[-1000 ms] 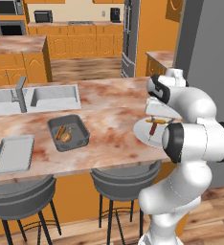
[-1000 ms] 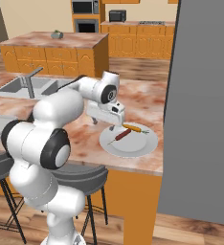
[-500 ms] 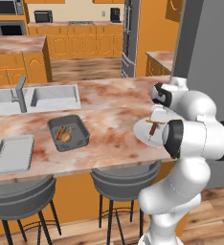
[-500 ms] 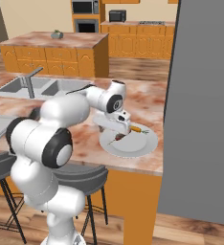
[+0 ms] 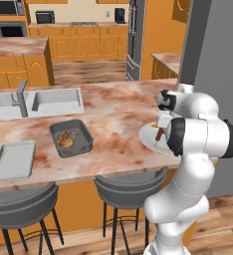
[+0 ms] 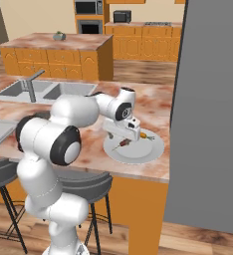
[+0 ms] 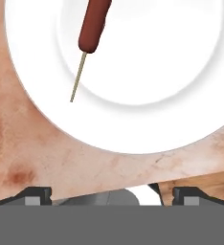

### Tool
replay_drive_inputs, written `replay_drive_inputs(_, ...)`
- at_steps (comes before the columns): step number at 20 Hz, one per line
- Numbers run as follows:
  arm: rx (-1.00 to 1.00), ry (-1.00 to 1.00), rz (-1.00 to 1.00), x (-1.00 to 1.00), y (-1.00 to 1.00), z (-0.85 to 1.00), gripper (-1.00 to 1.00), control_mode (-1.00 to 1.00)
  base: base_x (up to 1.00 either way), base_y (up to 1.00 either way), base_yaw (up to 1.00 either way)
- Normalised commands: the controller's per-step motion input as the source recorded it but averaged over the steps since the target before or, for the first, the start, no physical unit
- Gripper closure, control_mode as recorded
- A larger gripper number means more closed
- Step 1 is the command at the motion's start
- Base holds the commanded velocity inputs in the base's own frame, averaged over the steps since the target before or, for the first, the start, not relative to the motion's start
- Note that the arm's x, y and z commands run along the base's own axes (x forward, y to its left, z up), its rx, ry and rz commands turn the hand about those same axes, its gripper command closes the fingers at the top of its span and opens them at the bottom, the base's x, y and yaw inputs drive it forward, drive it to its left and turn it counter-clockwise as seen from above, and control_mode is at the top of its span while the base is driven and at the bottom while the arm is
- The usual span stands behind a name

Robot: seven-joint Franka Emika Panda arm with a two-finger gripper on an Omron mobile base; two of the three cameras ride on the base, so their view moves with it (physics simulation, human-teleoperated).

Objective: Place one cooked food and one vegetable from the large plate to each tupperware container.

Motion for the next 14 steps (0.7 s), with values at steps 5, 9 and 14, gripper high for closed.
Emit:
replay_drive_inputs(5,0.0,0.0,0.0,0.45,0.0,-0.21,-1.0,-1.0,0.0,0.0,0.0)
replay_drive_inputs(9,0.0,0.0,0.0,0.42,-0.02,-0.45,-1.0,-1.0,0.0,0.0,0.0)
replay_drive_inputs(14,0.0,0.0,0.0,0.41,-0.01,-0.41,-1.0,-1.0,0.0,0.0,0.0)
